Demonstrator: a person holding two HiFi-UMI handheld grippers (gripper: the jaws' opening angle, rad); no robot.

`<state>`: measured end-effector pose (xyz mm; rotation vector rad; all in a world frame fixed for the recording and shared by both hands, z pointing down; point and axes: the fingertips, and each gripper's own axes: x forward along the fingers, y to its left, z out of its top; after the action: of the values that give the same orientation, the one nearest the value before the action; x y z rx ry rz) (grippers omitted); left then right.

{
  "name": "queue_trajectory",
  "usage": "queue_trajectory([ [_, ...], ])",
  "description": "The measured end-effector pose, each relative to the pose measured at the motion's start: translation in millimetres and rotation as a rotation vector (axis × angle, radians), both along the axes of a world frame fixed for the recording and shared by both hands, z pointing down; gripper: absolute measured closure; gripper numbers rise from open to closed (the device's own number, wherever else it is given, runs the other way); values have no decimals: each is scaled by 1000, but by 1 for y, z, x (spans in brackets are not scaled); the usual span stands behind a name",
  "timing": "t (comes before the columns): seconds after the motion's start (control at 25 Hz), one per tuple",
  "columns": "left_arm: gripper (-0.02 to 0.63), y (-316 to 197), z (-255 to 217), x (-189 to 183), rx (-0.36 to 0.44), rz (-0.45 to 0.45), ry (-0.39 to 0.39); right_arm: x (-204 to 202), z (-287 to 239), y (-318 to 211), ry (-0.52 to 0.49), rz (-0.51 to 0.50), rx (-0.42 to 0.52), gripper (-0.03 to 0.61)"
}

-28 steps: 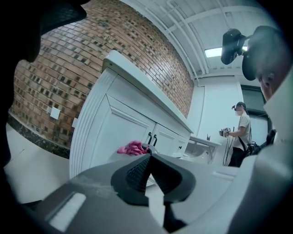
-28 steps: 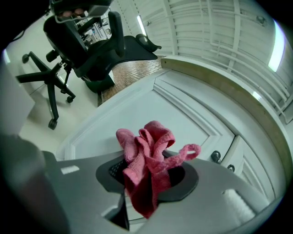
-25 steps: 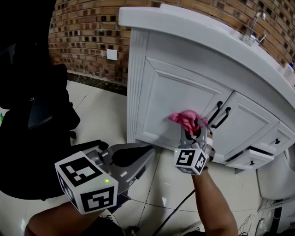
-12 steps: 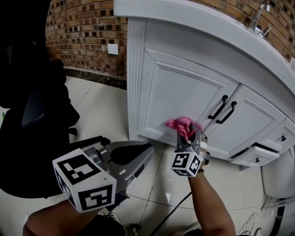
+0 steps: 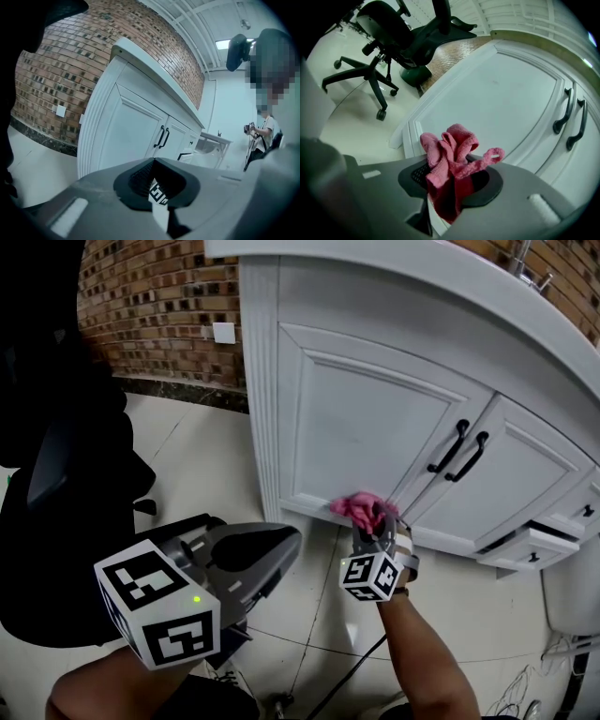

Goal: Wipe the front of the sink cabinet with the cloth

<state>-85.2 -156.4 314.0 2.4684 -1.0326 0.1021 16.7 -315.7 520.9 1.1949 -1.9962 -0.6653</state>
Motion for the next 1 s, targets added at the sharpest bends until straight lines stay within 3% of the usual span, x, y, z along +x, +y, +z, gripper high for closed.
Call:
queue_trajectory([
  [0.2,609,-2,0,2,-2,0,1,-4,18,-1,-11,8,-22,439],
  [0.4,609,-2,2,2,-8,1,-1,-7,44,-1,-43,26,-102,439],
  [0.8,609,-1,1,1,-9,2,1,-11,61,2,-75,35,-143,439],
  [1.0,609,-1,0,0,-8,1,1,-8,91,6,-48,45,-240,437],
])
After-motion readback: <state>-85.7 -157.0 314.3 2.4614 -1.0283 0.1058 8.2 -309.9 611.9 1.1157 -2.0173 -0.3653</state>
